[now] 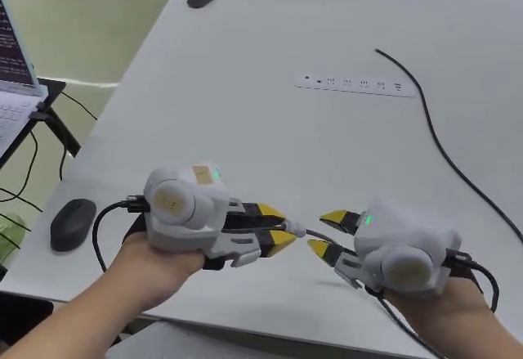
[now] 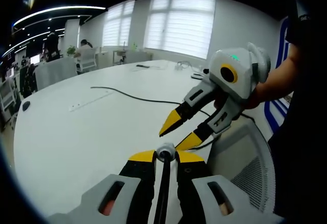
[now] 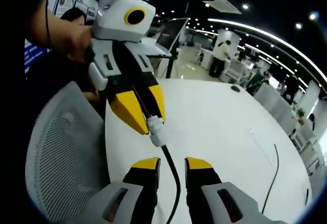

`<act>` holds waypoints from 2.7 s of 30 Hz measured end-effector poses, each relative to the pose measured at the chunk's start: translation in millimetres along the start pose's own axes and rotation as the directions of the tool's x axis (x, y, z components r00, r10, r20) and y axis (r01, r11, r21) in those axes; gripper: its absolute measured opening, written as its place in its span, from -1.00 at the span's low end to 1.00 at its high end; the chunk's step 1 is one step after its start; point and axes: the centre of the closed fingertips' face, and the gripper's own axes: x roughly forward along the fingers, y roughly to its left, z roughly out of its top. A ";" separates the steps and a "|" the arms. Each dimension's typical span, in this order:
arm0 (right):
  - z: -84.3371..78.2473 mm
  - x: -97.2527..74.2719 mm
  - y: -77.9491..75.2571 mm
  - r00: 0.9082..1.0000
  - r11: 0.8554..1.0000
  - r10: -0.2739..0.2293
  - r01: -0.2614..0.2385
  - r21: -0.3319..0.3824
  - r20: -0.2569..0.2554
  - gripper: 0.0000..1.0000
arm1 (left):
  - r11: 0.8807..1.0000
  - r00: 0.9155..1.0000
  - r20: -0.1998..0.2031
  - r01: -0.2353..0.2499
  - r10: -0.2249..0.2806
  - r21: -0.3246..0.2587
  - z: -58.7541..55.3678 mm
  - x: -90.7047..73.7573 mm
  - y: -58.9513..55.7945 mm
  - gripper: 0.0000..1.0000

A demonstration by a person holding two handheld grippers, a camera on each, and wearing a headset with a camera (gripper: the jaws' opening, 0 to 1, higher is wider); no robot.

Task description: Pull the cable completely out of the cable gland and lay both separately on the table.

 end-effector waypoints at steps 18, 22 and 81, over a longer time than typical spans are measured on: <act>4.4 1.2 7.2 1.000 1.000 -0.002 0.002 -0.014 0.031 -0.97 | 0.999 0.999 0.029 0.028 -0.027 -0.028 -0.4 0.6 -8.0 -0.71; 3.0 0.8 7.0 0.999 1.000 -0.003 0.003 0.010 0.036 -0.99 | 0.999 0.999 0.027 0.029 -0.028 -0.025 -0.4 1.4 -8.6 -0.71; -100.9 -19.1 -22.9 0.988 0.918 -0.021 0.079 0.389 -0.152 -1.00 | 0.997 0.997 0.055 -0.047 0.051 -0.062 -1.0 -5.2 1.6 -0.70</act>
